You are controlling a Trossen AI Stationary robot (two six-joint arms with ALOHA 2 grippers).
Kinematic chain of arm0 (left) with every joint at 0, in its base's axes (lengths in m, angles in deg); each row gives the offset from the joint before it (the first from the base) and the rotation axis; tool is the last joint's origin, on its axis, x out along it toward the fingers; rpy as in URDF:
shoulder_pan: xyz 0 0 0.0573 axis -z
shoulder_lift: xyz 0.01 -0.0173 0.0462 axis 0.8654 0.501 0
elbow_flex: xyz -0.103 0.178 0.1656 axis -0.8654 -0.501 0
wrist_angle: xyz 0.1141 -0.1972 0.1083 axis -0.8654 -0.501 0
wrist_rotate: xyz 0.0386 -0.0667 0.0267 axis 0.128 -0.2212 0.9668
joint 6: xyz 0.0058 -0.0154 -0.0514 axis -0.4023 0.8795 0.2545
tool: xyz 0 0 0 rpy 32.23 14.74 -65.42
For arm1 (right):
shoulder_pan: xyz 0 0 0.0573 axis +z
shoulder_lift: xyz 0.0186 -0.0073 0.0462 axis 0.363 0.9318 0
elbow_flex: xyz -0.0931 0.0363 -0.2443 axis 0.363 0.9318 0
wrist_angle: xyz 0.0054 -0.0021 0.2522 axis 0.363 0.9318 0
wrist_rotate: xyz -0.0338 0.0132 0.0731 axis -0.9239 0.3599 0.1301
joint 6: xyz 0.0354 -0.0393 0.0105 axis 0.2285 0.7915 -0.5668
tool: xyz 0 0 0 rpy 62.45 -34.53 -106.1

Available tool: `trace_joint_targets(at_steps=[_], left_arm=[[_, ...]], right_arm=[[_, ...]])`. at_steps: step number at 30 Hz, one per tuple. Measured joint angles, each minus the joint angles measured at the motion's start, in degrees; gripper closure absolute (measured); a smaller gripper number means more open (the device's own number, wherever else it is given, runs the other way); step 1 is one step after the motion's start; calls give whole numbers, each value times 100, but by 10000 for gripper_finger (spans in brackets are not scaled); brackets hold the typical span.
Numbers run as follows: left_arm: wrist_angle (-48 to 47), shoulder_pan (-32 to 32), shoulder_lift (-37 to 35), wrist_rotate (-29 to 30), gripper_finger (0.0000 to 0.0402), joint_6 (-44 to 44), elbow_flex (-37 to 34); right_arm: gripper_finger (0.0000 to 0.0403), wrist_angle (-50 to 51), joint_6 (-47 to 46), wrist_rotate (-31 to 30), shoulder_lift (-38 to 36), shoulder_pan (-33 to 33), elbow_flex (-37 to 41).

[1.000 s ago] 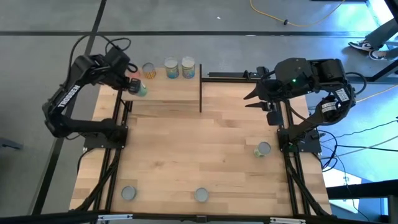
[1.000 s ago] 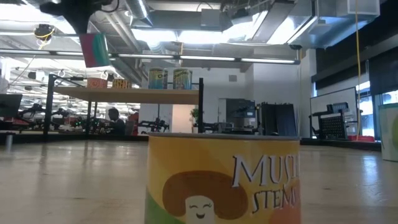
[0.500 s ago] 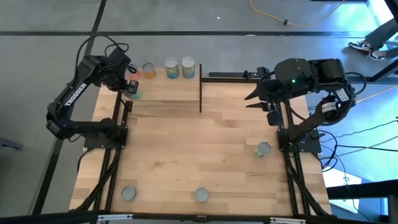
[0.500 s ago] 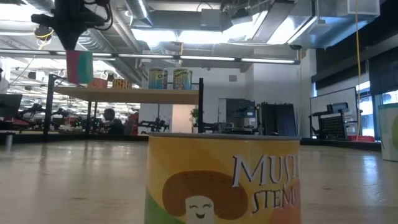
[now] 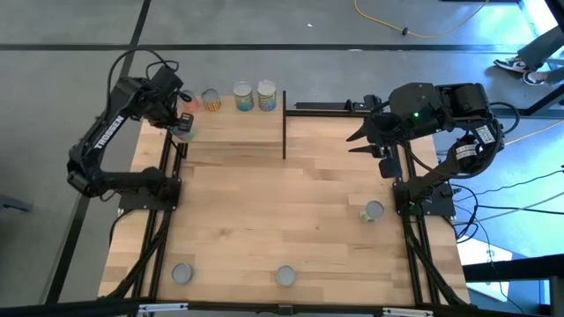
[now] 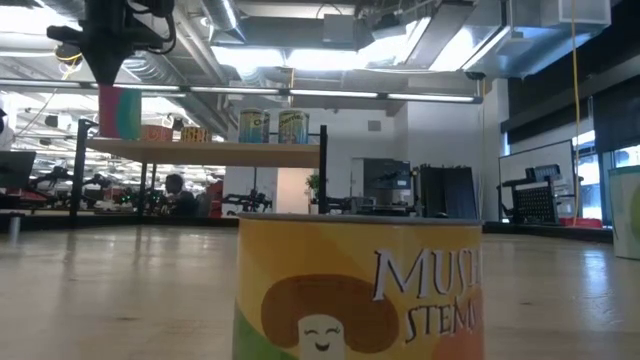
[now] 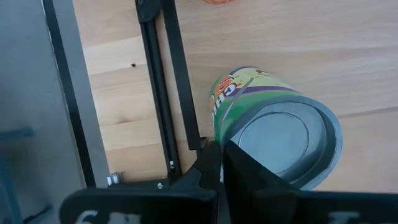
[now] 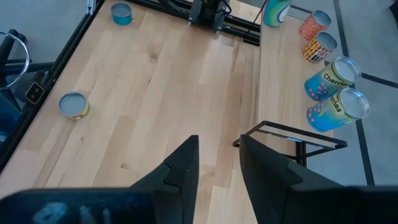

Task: Pick and place cans onto a shelf
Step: Put the canned chicken soup on the shelf

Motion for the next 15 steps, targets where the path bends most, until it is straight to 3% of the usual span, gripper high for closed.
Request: trace_joint_targets(at_steps=[15], left_arm=[[16,-10,386,406,390,-302,0]], right_arm=[[286,-2,0,0,0,2,0]])
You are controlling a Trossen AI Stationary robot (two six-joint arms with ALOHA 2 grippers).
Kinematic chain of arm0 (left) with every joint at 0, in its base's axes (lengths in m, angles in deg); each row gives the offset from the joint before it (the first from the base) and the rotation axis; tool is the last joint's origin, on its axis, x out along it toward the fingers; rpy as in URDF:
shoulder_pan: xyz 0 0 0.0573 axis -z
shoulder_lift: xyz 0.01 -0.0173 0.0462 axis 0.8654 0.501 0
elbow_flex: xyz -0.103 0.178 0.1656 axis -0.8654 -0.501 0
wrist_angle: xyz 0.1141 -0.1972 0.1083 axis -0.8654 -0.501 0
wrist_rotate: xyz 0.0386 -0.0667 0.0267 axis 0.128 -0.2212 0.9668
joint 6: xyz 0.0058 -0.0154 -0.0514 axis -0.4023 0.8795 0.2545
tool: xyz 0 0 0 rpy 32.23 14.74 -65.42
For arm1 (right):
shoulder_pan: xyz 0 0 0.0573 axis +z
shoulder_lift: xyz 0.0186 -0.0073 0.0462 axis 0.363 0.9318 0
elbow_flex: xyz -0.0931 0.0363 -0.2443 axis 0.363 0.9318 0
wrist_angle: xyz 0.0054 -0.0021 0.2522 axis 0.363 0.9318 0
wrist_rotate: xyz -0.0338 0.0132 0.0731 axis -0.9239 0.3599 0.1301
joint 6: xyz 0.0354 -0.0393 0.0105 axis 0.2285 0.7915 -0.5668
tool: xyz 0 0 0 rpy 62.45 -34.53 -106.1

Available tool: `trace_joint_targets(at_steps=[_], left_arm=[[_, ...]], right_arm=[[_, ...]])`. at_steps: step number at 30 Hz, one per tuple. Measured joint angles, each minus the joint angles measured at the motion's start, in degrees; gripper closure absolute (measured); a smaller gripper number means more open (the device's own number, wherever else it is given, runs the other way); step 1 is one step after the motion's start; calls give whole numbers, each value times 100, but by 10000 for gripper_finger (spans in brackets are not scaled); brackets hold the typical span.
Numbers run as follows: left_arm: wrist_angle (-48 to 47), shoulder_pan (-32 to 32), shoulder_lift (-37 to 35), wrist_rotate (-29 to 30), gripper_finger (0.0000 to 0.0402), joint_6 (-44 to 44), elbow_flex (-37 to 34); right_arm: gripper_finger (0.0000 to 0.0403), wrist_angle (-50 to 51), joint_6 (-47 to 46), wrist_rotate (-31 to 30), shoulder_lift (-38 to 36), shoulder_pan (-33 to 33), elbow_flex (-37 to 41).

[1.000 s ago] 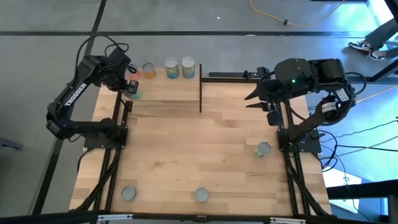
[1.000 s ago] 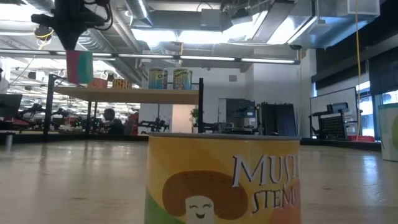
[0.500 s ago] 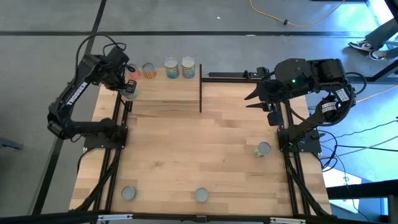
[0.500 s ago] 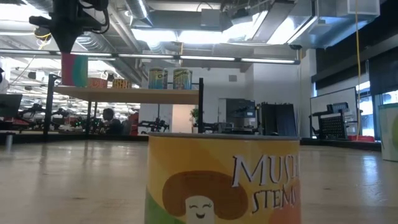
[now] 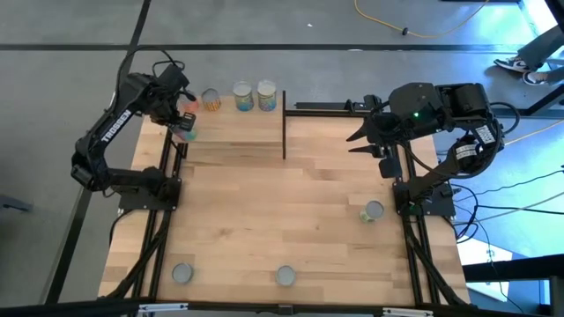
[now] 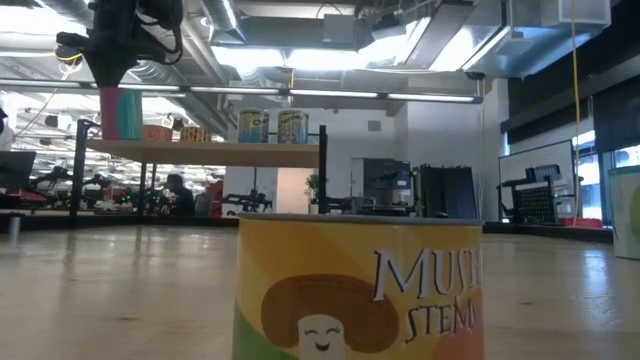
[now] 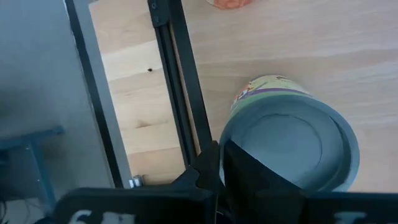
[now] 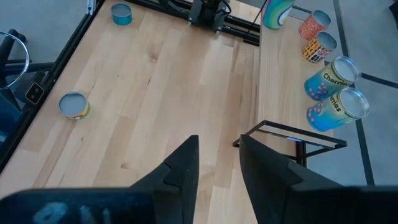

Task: Pick and place cans onto a shelf
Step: Put the canned chicken soup on the shelf

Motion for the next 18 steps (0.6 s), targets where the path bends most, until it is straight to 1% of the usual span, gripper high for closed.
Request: trace_joint_targets(at_steps=[3,7,14,18], left_arm=[[28,0,0,144,379,-11,-4],[73,0,0,142,363,16,-4],[76,0,1,179,359,-145,9],[70,0,-19,182,362,-141,376]], right_arm=[[286,-2,0,0,0,-1,0],[286,-2,0,0,0,0,0],[286,-7,0,0,0,-2,0],[286,-7,0,0,0,1,0]])
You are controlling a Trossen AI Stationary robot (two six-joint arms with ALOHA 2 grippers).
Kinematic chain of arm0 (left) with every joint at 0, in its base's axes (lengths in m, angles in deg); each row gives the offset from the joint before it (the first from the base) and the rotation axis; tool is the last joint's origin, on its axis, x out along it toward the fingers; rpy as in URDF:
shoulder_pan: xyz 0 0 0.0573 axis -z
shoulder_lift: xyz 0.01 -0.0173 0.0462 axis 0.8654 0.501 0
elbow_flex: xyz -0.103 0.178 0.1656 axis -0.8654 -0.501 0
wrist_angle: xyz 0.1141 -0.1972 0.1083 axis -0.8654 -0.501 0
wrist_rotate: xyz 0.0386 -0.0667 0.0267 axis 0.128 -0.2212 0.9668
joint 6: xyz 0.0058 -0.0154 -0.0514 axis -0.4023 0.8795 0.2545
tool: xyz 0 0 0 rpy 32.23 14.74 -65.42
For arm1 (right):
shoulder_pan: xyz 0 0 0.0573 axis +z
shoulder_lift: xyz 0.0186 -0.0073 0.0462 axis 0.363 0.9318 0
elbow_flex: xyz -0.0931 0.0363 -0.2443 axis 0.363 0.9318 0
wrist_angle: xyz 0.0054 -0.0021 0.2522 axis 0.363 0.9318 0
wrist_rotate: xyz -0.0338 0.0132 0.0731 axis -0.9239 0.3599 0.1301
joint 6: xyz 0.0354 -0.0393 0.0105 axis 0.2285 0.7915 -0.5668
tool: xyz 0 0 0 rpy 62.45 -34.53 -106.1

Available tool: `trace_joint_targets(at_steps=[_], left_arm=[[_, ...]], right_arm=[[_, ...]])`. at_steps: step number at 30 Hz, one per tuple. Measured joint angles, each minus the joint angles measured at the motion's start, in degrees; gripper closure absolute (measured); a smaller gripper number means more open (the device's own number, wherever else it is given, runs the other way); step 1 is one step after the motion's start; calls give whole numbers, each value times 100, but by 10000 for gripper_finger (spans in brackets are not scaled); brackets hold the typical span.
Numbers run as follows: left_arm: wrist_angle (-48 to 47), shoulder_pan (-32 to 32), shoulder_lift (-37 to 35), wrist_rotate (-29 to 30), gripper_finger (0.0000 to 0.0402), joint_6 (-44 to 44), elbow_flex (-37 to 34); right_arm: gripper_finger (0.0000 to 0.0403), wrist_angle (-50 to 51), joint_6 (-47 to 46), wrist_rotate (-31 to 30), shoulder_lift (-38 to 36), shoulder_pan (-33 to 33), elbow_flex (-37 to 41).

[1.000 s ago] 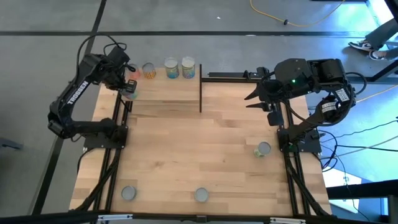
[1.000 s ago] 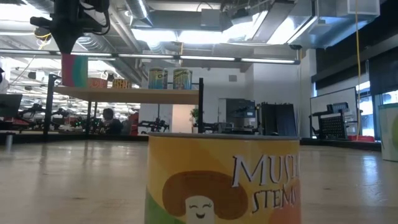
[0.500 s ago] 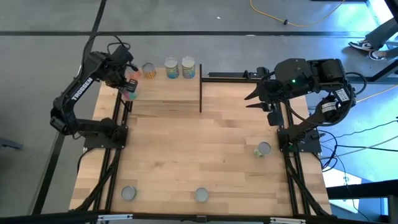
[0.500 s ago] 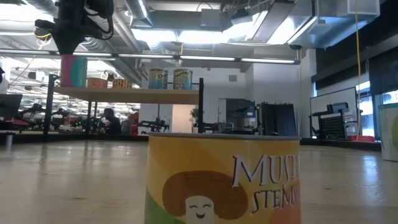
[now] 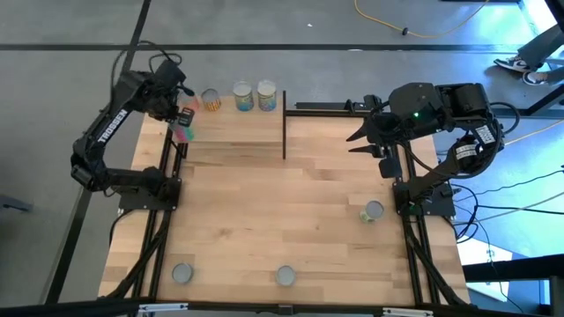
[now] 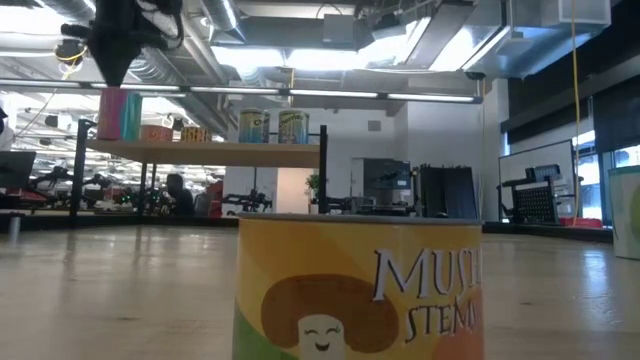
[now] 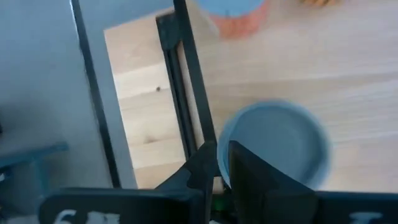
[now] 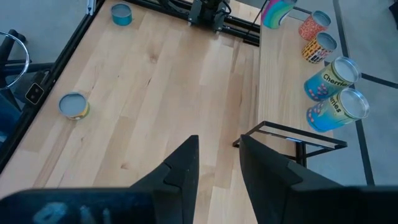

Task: Pick and place cans onto a shelf
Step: Put the canned chicken soup on the shelf

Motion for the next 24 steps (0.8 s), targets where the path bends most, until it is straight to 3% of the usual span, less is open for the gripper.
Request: trace_joint_targets(at_steps=[5,9,14,20,24], left_arm=[[-72,143,-100,-590,362,19,711],[-87,500,-334,-935,364,294,772],[-92,1115,-621,-1081,396,800,325],[-86,1728,-1067,-1412,400,1357,-401],[-96,2011,-1301,-1145,401,1696,-892]], right_arm=[[286,-2,-15,0,0,-1,0],[286,-4,-16,0,-2,-2,0],[286,-6,-18,1,-2,-1,0],[286,-7,-20,0,-2,-1,0],[286,-7,-20,0,-2,-2,0]])
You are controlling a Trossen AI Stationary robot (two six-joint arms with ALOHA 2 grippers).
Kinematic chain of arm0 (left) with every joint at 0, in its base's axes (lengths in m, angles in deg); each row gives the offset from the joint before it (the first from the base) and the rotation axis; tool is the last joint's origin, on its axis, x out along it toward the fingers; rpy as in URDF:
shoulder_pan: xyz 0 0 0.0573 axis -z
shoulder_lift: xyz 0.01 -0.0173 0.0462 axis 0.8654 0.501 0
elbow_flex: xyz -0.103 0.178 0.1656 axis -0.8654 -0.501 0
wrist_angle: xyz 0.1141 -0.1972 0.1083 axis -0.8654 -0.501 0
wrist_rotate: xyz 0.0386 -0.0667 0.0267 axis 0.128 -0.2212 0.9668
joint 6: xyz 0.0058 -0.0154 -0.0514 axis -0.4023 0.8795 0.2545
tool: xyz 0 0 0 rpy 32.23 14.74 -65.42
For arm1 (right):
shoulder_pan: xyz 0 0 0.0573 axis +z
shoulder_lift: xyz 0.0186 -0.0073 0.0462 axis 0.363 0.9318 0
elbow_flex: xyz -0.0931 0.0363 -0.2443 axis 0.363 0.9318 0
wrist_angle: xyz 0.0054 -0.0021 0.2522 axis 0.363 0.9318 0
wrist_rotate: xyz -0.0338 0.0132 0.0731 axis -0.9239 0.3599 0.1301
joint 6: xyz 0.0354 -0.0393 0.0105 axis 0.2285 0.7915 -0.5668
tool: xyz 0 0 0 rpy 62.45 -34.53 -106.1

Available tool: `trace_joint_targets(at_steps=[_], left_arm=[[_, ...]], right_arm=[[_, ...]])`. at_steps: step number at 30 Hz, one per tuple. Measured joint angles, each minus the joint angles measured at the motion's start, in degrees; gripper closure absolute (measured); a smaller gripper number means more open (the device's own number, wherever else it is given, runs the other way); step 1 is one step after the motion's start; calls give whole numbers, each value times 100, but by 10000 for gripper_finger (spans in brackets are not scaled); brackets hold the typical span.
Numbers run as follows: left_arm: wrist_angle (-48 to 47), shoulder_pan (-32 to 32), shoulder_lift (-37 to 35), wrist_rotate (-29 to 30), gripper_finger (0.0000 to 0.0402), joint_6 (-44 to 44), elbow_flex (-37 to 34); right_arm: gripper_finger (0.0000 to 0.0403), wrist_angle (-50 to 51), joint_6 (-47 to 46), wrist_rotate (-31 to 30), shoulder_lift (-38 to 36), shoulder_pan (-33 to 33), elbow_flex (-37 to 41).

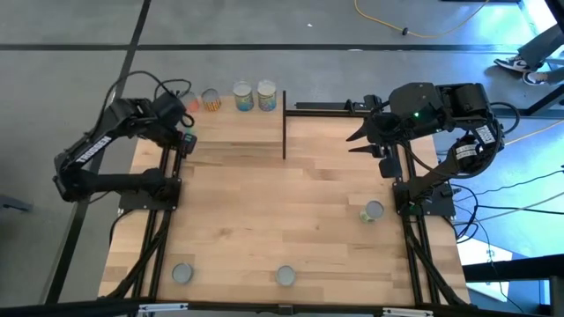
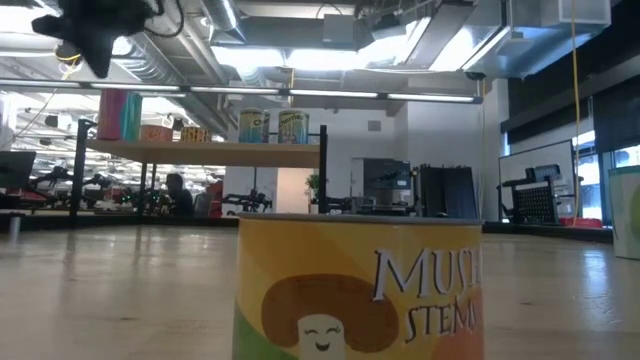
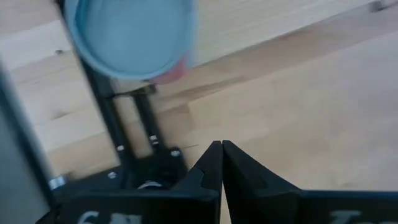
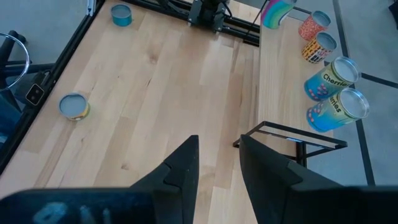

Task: Pick and place cans onto a shelf
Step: Put the canned chicken soup on the shelf

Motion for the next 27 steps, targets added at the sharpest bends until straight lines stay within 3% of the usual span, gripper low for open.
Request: trace_joint_targets(at_steps=[6,17,27], left_arm=[[-2,37,-150,936,401,73,-469],[52,-240,-32,1478,401,-347,-502],[600,-518,76,1483,401,-829,-500]], right_arm=[[286,-26,0,0,0,0,0],[286,-24,-26,0,0,0,0],[286,-20,-26,0,0,1,0]])
